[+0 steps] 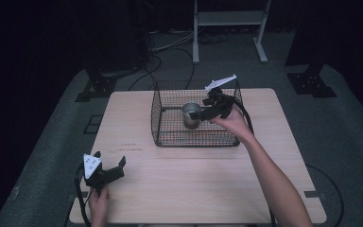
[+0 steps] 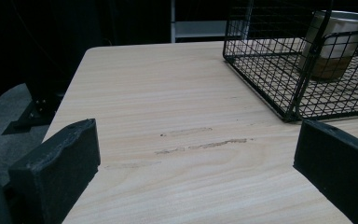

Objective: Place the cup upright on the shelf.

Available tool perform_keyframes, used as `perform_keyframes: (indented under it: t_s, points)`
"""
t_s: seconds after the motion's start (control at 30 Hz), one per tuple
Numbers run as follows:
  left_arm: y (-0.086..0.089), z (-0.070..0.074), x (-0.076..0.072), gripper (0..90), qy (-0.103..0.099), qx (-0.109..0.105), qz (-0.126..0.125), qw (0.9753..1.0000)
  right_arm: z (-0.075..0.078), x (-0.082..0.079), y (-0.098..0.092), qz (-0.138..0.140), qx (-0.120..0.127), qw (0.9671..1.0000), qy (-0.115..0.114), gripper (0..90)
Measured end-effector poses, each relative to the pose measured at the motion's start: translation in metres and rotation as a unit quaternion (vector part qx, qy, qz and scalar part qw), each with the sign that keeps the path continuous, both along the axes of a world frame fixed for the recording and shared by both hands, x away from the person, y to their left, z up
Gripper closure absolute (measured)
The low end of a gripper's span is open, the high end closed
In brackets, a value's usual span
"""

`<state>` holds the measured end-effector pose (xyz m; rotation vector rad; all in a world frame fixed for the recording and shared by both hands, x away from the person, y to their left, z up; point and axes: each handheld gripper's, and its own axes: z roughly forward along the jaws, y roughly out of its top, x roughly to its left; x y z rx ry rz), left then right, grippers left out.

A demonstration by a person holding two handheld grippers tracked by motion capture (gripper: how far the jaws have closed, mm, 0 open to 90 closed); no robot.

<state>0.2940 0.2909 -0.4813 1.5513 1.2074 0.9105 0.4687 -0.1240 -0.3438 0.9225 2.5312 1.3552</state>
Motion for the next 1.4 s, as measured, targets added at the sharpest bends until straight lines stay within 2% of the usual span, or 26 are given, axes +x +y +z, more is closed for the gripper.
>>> perform_keyframes:
  t_s: [0.3,0.87,1.4]
  points:
    - [0.000,0.000,0.000,0.0,0.001,0.001,0.000,1.0000,0.001,-0.021,-0.015,0.006,0.008,0.9999,-0.009,5.5]
    - [-0.001,0.000,0.001,0.0,0.000,0.001,0.000,1.0000,-0.005,-0.055,-0.036,0.015,0.026,0.9995,-0.012,6.1]
    - [-0.001,0.000,0.001,0.0,0.000,0.003,0.000,1.0000,-0.018,-0.080,-0.058,0.010,0.022,0.9997,-0.011,6.1]
